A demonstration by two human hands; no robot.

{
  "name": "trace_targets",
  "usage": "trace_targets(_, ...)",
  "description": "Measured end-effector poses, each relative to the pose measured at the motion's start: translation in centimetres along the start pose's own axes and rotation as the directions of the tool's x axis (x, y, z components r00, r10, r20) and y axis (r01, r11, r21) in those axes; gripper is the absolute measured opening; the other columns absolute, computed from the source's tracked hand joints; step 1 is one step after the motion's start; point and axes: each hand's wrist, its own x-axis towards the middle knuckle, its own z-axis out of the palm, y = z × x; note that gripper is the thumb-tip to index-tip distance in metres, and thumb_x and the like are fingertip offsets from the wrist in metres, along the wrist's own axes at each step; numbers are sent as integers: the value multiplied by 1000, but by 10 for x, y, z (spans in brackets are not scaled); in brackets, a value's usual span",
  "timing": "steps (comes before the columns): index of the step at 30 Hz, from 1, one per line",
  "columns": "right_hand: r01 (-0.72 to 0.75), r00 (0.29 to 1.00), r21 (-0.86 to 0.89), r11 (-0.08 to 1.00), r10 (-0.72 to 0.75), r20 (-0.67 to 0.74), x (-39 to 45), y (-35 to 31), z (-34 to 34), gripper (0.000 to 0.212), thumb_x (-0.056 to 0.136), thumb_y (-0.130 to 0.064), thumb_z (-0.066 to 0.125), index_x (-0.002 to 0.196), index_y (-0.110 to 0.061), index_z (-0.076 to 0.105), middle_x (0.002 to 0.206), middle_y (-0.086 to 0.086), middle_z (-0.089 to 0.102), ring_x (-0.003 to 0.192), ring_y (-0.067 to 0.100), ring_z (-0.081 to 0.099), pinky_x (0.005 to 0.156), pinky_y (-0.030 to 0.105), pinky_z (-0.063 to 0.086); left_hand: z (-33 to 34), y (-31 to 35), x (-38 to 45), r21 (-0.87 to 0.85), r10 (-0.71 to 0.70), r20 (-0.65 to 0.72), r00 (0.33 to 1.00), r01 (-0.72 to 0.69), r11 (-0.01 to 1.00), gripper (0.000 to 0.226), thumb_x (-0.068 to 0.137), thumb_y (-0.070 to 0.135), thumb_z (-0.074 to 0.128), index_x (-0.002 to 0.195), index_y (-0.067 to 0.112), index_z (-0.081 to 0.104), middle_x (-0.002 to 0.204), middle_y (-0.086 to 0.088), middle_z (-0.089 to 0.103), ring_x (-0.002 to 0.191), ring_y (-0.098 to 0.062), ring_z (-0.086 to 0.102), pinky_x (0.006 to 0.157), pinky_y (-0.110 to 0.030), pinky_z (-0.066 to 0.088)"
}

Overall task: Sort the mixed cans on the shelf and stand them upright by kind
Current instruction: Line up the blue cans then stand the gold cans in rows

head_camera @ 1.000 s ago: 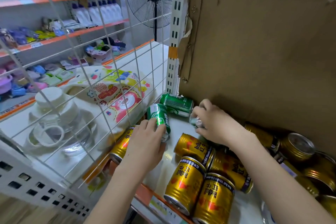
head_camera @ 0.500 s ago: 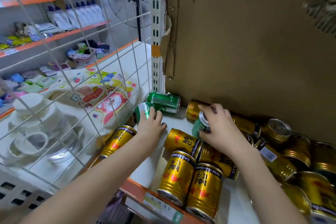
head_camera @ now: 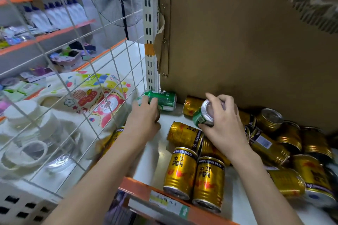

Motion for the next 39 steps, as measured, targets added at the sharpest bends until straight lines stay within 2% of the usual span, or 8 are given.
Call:
trace_targets(5, 18, 979, -7, 1000, -19, -204, -25, -5, -28, 81, 66, -20, 83, 136, -19, 42, 124, 7, 39, 116, 25, 44, 85, 27, 40, -32, 22, -23, -336, -25, -386, 922, -116, 935, 63, 65, 21, 77, 120, 11, 49, 118, -5, 51, 98, -22, 50, 75, -23, 34)
trace_targets(10, -86, 937, 57, 995, 100, -333, -75, 9, -59, 82, 65, -19, 84, 136, -20, 44, 124, 4, 39, 117, 25, 45, 92, 23, 40, -45, 74, -67, -545, -42, -476, 878, -258, 798, 64, 60, 25, 79, 116, 13, 53, 101, 7, 51, 86, -7, 49, 68, -7, 37)
trace_targets(17, -269, 837, -21, 963, 223, -499, -166, 60, -133, 79, 63, -16, 84, 132, -15, 47, 125, 4, 35, 117, 25, 44, 95, 28, 40, -39, 173, -122, -635, 192, -446, 874, -460, 620, 63, 59, 33, 72, 117, 14, 55, 102, 7, 58, 88, -3, 53, 75, -1, 39)
trace_targets(23, -397, 755, -44, 917, 299, -583, -269, 142, -203, 77, 63, -15, 85, 130, -14, 48, 125, 2, 35, 115, 24, 44, 97, 29, 38, -15, 299, -175, -667, 363, -380, 851, -524, 529, 64, 62, 35, 73, 121, 19, 53, 104, 11, 54, 91, 1, 50, 75, 3, 37)
trace_targets(25, -430, 740, -37, 902, 329, -586, -312, 175, -226, 77, 62, -15, 85, 130, -13, 49, 124, 2, 36, 115, 25, 45, 100, 24, 38, -2, 348, -201, -670, 417, -343, 841, -531, 519, 64, 63, 33, 77, 121, 18, 54, 104, 10, 53, 88, 5, 44, 75, 7, 31)
trace_targets(30, -535, 720, -70, 842, 410, -560, -409, 248, -270, 76, 62, -15, 85, 130, -14, 49, 126, 8, 40, 115, 24, 44, 94, 33, 44, 28, 460, -271, -700, 563, -245, 790, -546, 461, 66, 63, 44, 73, 121, 20, 53, 102, 18, 48, 78, 7, 44, 72, 8, 30)
trace_targets(35, -590, 709, -115, 799, 444, -548, -461, 303, -298, 77, 61, -11, 84, 129, -12, 49, 125, 15, 45, 111, 37, 50, 85, 47, 52, 45, 533, -309, -697, 631, -173, 756, -546, 464, 65, 63, 48, 67, 122, 29, 48, 104, 19, 46, 85, 5, 44, 76, -10, 43)
trace_targets(39, -617, 684, -96, 781, 472, -557, -469, 344, -308, 77, 59, -11, 85, 128, -11, 51, 124, 15, 46, 109, 37, 51, 84, 45, 51, 54, 571, -301, -687, 630, -162, 759, -546, 481, 65, 66, 45, 71, 124, 24, 50, 107, 16, 47, 87, 7, 40, 74, 1, 36)
